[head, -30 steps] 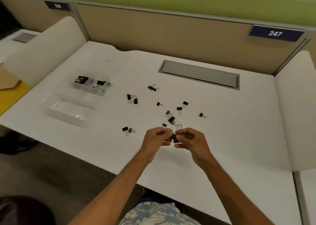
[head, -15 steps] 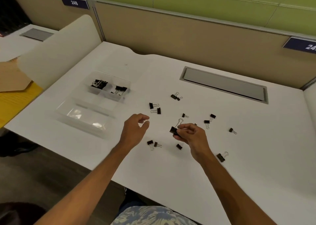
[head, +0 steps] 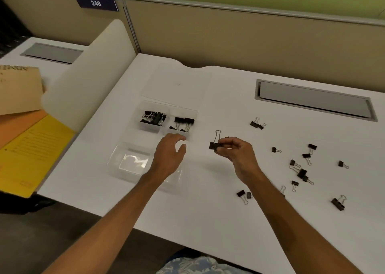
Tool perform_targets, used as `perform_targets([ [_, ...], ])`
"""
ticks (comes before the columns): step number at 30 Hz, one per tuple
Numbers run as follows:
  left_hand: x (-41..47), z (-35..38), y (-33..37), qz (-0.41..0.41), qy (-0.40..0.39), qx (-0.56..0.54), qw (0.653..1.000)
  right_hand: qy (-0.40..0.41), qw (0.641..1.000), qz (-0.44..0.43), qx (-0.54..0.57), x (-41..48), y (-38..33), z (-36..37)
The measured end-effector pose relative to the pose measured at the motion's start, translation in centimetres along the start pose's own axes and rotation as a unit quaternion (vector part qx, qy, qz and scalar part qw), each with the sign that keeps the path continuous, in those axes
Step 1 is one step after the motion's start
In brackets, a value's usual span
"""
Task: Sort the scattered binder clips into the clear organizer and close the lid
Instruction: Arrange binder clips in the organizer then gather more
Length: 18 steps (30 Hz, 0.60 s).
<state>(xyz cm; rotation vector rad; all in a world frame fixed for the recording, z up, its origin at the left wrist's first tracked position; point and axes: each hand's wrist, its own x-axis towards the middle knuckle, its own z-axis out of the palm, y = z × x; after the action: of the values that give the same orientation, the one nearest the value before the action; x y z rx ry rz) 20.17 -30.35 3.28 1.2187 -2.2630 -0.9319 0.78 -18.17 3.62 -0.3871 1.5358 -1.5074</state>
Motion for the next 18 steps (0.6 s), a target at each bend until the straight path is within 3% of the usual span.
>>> perform_targets([
  [11, 4.0, -1.3, -2.6, 0.024, 0.015, 0.028, 0.999, 0.005, 0.997, -0.011, -0.075, 4.6, -0.1, 6.2],
  [14, 5.3, -1.6, -3.1, 0.031, 0.016, 0.045, 0.998, 0.003, 0.987, -0.036, -0.158, 6.6, -0.5, 7.8],
  [18, 6.7, -1.9, -3.9, 0.029, 0.018, 0.051, 0.998, 0.002, 0.945, -0.083, -0.317, 9.8, -0.6, 10.3],
])
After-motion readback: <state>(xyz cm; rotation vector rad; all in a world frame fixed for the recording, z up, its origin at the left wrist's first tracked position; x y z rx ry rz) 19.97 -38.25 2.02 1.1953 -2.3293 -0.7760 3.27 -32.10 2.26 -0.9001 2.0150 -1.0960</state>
